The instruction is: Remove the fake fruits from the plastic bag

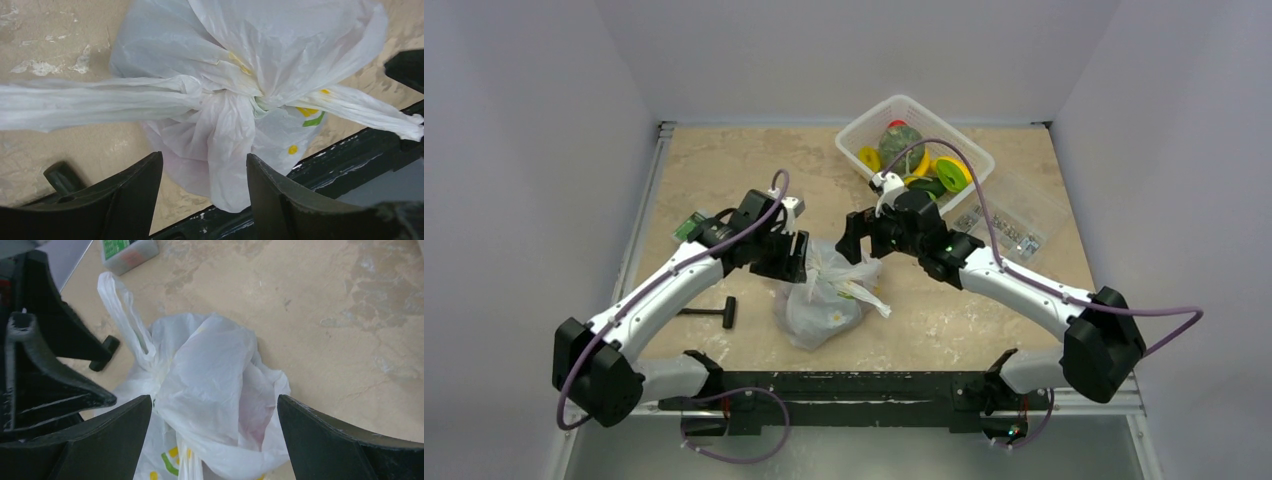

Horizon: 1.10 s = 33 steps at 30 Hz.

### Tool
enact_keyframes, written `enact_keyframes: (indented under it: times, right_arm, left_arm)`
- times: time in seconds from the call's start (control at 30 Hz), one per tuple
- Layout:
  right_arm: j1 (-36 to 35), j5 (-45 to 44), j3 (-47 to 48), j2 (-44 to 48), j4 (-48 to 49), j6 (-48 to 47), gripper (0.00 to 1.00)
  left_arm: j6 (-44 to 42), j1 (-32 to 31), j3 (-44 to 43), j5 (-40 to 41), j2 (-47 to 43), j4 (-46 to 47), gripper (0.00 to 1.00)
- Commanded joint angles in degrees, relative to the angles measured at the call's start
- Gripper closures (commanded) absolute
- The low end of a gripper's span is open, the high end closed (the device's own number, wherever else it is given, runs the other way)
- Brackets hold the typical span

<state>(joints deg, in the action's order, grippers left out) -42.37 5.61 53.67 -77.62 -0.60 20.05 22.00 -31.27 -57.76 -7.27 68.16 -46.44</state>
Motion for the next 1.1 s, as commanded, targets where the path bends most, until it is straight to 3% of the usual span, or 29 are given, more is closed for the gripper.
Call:
enact_keyframes:
  times: [0.0, 0.2, 0.3, 0.4, 0.53, 0.63, 0.73, 0.97, 1.0, 1.07]
  right_arm:
    - [-0.39, 2.78, 2.35, 4.19, -6.5, 2.61, 0.01]
    - [-1.64, 1.57, 2.82, 5.18, -10.0, 4.27, 0.01]
    - [-3.33, -2.89, 2.77, 5.39, -11.24, 6.7, 0.03]
    - [-6.71, -7.15, 1.67, 5.89, -9.59, 10.01, 0.1]
    - [-11.28, -14.29, 3.11, 3.23, -10.09, 13.64, 0.36]
    - [-14.15, -19.64, 2.99, 1.59, -9.39, 14.72, 0.36]
    - [-14.77, -19.55, 1.97, 0.7, -6.82, 14.88, 0.35]
    - [-15.76, -23.02, 4.94, -4.61, -6.82, 14.93, 0.32]
    - [-15.86, -23.49, 5.09, -5.23, -6.59, 15.12, 0.32]
    - [-16.14, -24.22, 5.6, -6.31, -6.21, 15.36, 0.32]
  left_arm:
    - [-7.42, -0.12, -4.36, -3.58, 4.88, -1.91, 0.39]
    - [-7.65, -0.03, -2.06, -8.93, 8.08, 0.78, 0.4]
    - [-8.03, -0.07, -1.11, -9.79, 8.43, 0.66, 0.52]
    - [-8.36, -0.03, -0.71, -7.43, 7.27, 0.09, 0.67]
    - [-9.34, -0.1, -0.78, -4.46, 5.13, -0.52, 0.85]
    - [-9.93, -0.09, -0.41, -2.89, 3.92, -0.73, 0.92]
    - [-10.05, -0.02, -0.14, -3.0, 3.65, -0.85, 1.0]
    - [-10.4, -0.03, -0.52, -3.71, 4.28, -0.72, 1.0]
    - [-10.4, -0.1, -0.44, -3.8, 4.45, -0.76, 0.95]
    - [-10.33, -0.05, -0.45, -3.9, 4.52, -0.57, 0.76]
